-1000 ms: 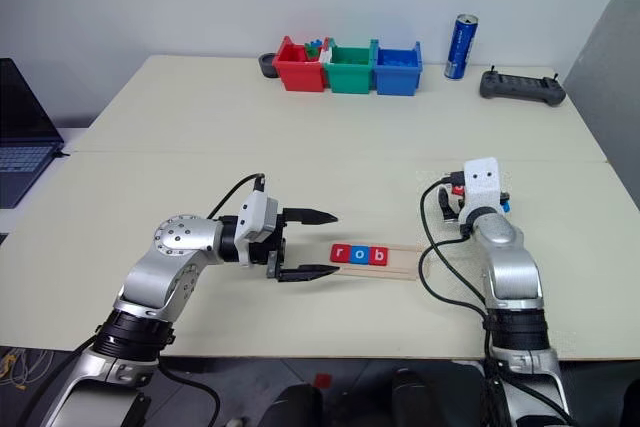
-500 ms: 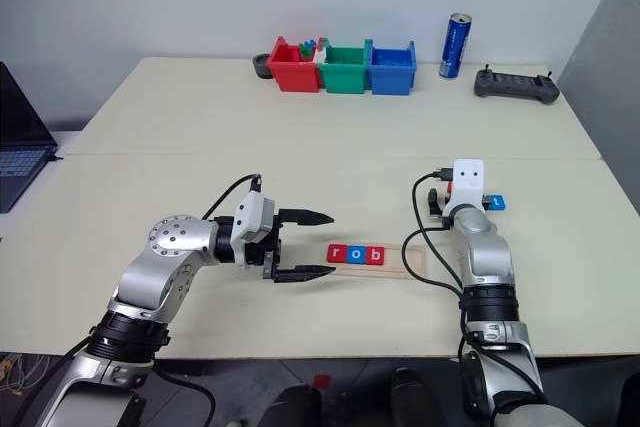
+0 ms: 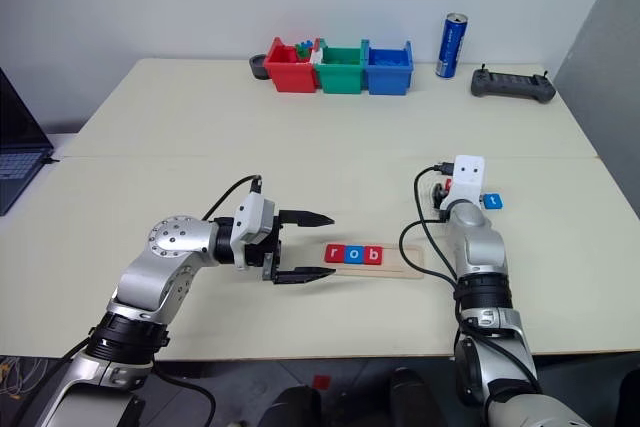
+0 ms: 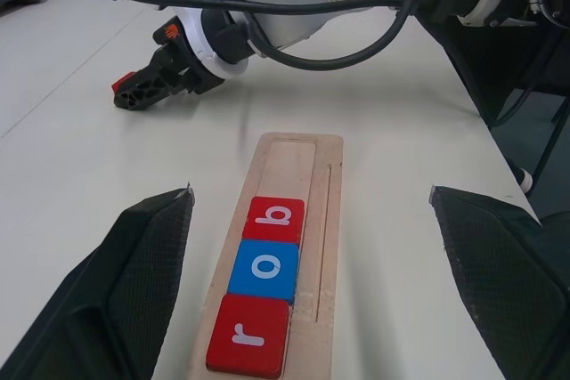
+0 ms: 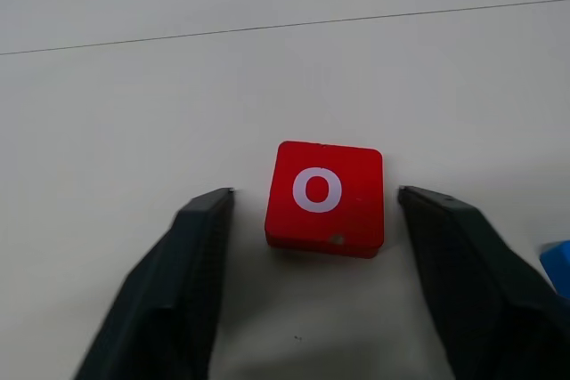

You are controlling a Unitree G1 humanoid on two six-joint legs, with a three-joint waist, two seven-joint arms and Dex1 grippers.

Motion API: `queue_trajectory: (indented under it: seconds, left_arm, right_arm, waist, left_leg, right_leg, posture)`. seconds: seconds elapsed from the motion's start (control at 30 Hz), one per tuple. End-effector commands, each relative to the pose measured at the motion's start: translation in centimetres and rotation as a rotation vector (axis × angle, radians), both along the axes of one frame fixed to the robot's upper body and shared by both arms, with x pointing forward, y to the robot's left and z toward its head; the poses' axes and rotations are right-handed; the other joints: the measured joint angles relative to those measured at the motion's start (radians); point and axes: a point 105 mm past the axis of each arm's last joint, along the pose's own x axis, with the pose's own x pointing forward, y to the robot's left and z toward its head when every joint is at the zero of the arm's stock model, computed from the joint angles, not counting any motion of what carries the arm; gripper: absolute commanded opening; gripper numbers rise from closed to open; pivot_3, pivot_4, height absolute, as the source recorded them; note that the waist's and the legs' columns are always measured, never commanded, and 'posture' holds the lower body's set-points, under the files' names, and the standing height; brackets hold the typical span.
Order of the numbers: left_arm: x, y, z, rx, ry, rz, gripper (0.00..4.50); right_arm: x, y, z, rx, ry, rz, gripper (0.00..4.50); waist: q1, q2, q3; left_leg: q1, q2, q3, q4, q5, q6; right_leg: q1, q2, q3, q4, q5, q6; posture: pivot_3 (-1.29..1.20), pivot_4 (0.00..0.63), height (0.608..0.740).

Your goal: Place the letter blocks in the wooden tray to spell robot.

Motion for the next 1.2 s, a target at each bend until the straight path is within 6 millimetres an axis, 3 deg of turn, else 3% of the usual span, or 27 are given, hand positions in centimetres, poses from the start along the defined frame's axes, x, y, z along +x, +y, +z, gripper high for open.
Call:
queue_trajectory:
  seconds: [0.03,0.07,0.33,0.47,0.57,0.7,0.8,0.93,1.07,1.2]
  left_arm:
    - [-0.2,-0.1,1.4,-0.017,-0.047,-0.017,4.50]
    - [-0.2,-0.1,1.4,-0.017,-0.047,-0.017,4.50]
    - [-0.3,-0.2,1.4,-0.017,-0.046,-0.018,4.50]
    - [-0.6,-0.1,1.3,-0.023,-0.041,-0.019,4.50]
    - [-0.8,-0.2,1.2,-0.025,-0.034,-0.026,4.50]
    - [-0.9,-0.4,0.9,-0.029,-0.025,-0.037,4.50]
    - [-0.8,-0.6,0.9,-0.031,-0.020,-0.050,4.50]
    - [-0.8,-0.8,0.8,-0.030,-0.015,-0.066,4.50]
    - [-0.7,-1.0,0.9,-0.029,-0.017,-0.072,4.50]
    - [-0.7,-0.9,0.9,-0.027,-0.019,-0.072,4.50]
  right_arm:
    - [0.1,-0.3,0.0,0.006,-0.008,-0.008,1.70]
    - [0.1,-0.3,0.0,0.004,-0.008,-0.009,1.43]
    - [-1.4,-0.7,0.4,-0.061,-0.015,0.048,1.45]
    - [-5.9,-0.5,2.5,-0.066,-0.013,0.098,1.45]
    - [-9.1,-0.4,2.7,-0.068,0.027,0.098,1.45]
    - [-13.0,-0.6,0.9,-0.074,0.124,0.090,1.45]
    - [-14.8,-0.3,-0.8,-0.053,0.198,0.091,1.45]
    - [-15.5,0.6,-1.8,-0.016,0.236,0.116,1.45]
    - [-15.3,0.3,-2.4,-0.015,0.248,0.106,1.45]
    - [-15.3,0.5,-2.6,0.004,0.257,0.119,2.85]
  waist:
    - [0.000,0.000,0.000]
    - [0.000,0.000,0.000]
    - [0.002,0.000,0.000]
    - [0.006,0.001,0.000]
    - [0.005,0.001,0.000]
    - [0.006,0.001,0.000]
    - [0.006,0.001,0.000]
    - [0.005,0.001,0.000]
    - [0.005,0.001,0.000]
    - [0.004,0.001,0.000]
  left_leg:
    - [0.000,0.000,0.000,0.000,0.000,0.000]
    - [0.000,0.000,0.000,0.000,0.000,0.000]
    - [0.000,0.000,-0.001,0.000,0.000,0.000]
    - [-0.002,0.000,-0.003,-0.001,0.000,0.000]
    - [-0.002,0.000,-0.003,-0.001,0.000,0.000]
    - [-0.001,0.001,-0.003,-0.001,0.000,0.000]
    - [-0.002,0.000,-0.003,-0.001,0.000,0.000]
    - [-0.001,0.001,-0.002,-0.001,0.000,0.000]
    - [-0.001,0.001,-0.002,-0.001,0.000,0.000]
    - [0.000,0.001,-0.002,-0.001,0.000,0.000]
  right_leg:
    - [0.000,0.000,0.000,0.000,0.000,0.000]
    - [0.000,0.000,0.000,0.000,0.000,0.000]
    - [0.000,0.000,0.000,0.000,0.000,0.000]
    - [0.000,0.000,-0.001,0.000,-0.001,-0.001]
    - [-0.001,0.000,-0.001,0.000,-0.002,-0.001]
    - [-0.001,0.001,-0.001,0.000,-0.002,-0.001]
    - [-0.001,0.001,-0.001,0.000,-0.002,-0.001]
    - [0.000,0.001,-0.001,0.000,-0.002,-0.001]
    - [0.000,0.001,-0.001,0.000,-0.002,-0.001]
    - [0.000,0.001,-0.001,0.000,-0.002,-0.001]
  posture:
    - [0.00,0.150,0.740]
    - [0.00,0.150,0.740]
    - [0.00,0.150,0.740]
    - [0.00,0.150,0.740]
    - [0.00,0.150,0.740]
    - [0.00,0.150,0.740]
    - [0.00,0.150,0.740]
    - [0.00,0.150,0.740]
    - [0.00,0.150,0.740]
    - [0.00,0.150,0.740]
